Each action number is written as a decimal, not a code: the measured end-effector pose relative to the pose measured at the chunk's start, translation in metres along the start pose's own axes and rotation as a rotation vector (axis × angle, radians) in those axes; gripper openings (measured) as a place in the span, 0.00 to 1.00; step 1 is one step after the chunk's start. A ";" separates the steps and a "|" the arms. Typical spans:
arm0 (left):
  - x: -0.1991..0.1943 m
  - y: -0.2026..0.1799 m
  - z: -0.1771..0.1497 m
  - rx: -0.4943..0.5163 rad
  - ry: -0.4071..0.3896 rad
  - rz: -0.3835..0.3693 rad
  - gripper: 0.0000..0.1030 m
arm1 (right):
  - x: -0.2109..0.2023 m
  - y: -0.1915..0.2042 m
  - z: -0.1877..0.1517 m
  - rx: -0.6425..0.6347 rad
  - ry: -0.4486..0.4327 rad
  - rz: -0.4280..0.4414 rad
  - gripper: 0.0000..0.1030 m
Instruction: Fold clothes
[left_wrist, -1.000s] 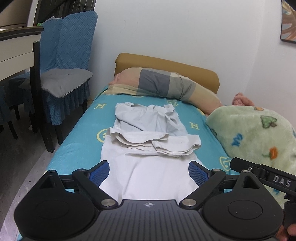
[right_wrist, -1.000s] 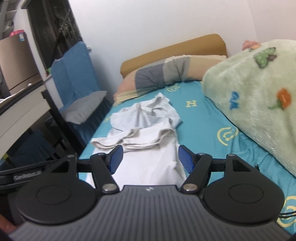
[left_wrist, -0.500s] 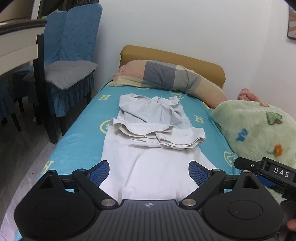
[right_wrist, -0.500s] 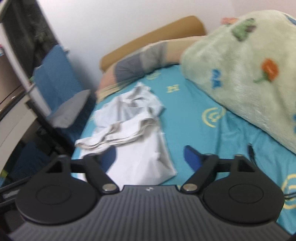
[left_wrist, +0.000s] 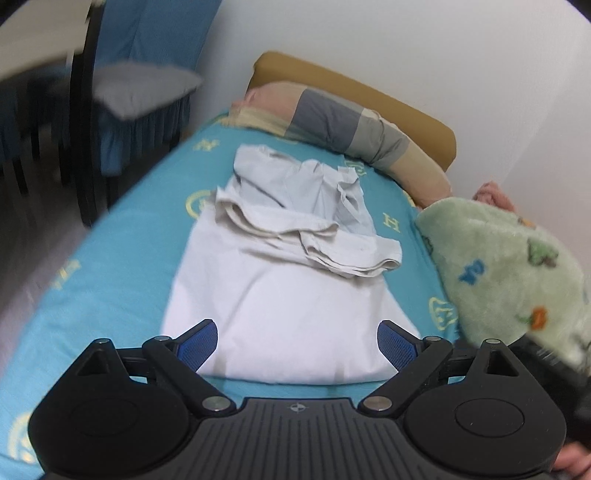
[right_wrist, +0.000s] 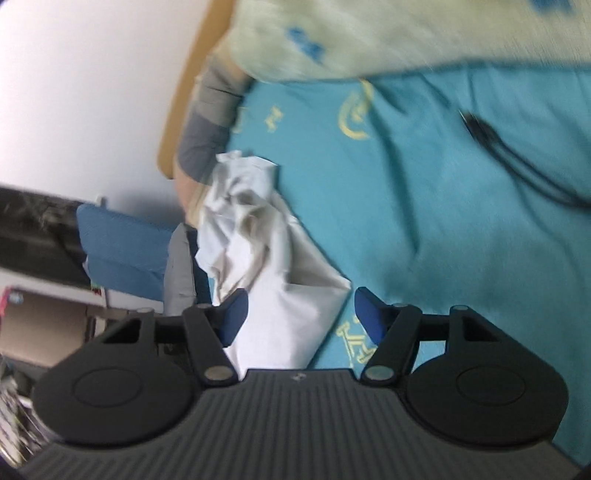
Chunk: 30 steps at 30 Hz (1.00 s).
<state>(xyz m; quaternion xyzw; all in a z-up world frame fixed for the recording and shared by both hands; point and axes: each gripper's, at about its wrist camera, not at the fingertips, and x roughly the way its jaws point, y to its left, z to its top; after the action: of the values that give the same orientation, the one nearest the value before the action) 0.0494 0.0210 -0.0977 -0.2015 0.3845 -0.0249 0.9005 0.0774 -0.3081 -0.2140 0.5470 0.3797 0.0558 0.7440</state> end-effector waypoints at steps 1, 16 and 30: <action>0.004 0.003 0.000 -0.032 0.019 -0.025 0.92 | 0.006 -0.002 0.000 0.009 0.010 0.002 0.64; 0.074 0.037 -0.012 -0.403 0.263 -0.279 0.92 | 0.065 0.009 -0.002 -0.101 0.099 -0.044 0.13; 0.099 0.066 -0.021 -0.595 0.237 -0.236 0.82 | 0.030 0.027 -0.003 -0.068 0.016 0.073 0.09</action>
<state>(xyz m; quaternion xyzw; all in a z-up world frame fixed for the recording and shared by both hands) 0.0970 0.0548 -0.2038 -0.4942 0.4511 -0.0387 0.7421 0.1053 -0.2801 -0.2068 0.5342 0.3634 0.1000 0.7567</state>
